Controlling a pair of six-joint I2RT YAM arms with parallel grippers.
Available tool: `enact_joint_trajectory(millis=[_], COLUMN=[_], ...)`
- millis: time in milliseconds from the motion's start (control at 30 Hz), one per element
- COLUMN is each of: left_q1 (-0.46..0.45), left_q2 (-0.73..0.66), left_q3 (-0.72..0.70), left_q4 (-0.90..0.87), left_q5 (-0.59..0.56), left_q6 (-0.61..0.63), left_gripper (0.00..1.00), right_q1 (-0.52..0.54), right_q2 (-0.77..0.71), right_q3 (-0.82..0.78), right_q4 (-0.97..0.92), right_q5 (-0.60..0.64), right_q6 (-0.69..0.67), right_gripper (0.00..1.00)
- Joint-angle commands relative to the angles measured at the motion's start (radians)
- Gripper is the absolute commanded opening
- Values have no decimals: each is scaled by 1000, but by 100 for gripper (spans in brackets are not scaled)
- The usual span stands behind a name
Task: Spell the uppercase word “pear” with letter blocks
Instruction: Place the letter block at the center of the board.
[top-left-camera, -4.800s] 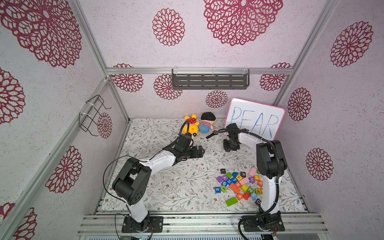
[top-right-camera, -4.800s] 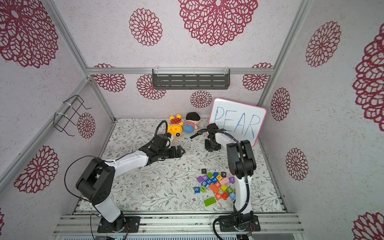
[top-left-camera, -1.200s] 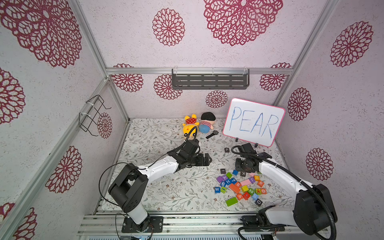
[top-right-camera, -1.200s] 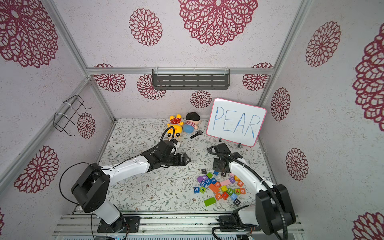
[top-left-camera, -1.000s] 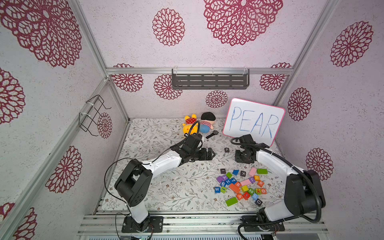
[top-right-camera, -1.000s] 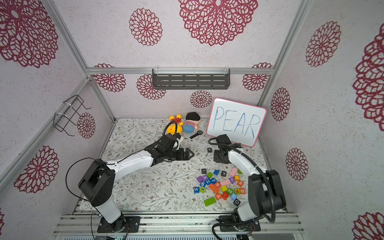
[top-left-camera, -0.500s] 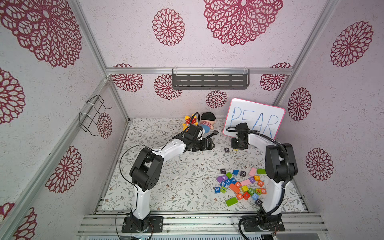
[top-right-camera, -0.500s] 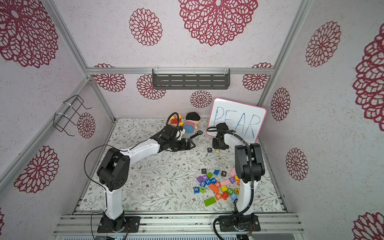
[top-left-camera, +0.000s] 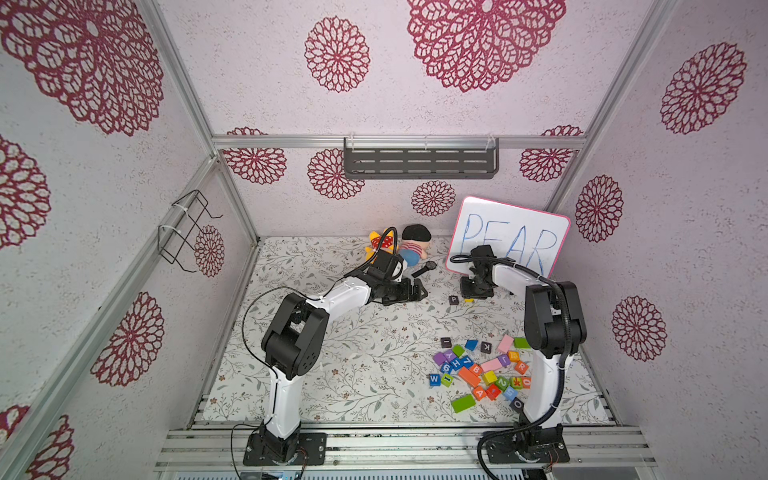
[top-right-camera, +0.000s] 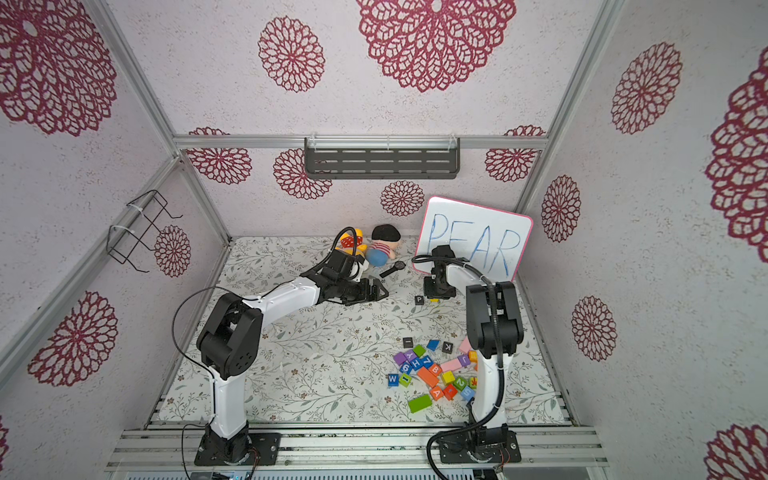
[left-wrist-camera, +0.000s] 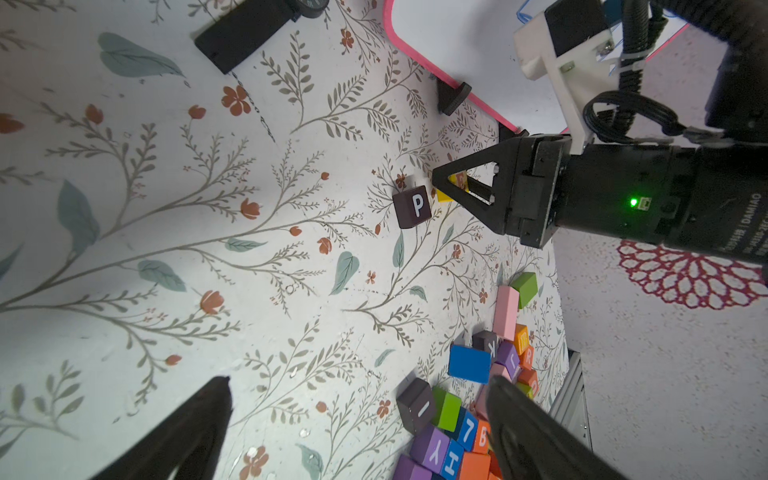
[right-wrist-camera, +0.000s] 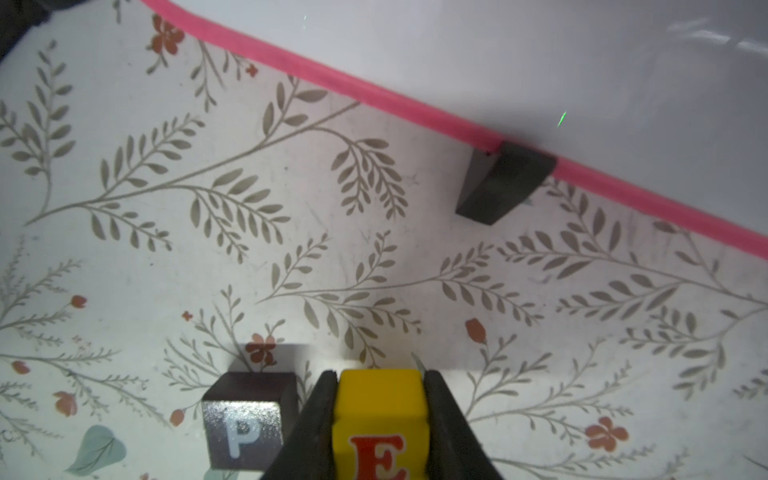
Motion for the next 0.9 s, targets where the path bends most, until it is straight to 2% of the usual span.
enact_joint_trajectory(millis=[0,867], left_q1=[3,3], left_q2=[7,-15], left_q3=[7,-32], left_q4=[9,27], left_q5=[14,14], left_q6=[17,11], left_gripper=[98,98], right_q1=[-7,-4], right_q2=[10,33], right_q3=[33,55], right_q4=[-38,-89], right_q5=[-10,-39], right_q6=[-22,-38], right_gripper=[31,36])
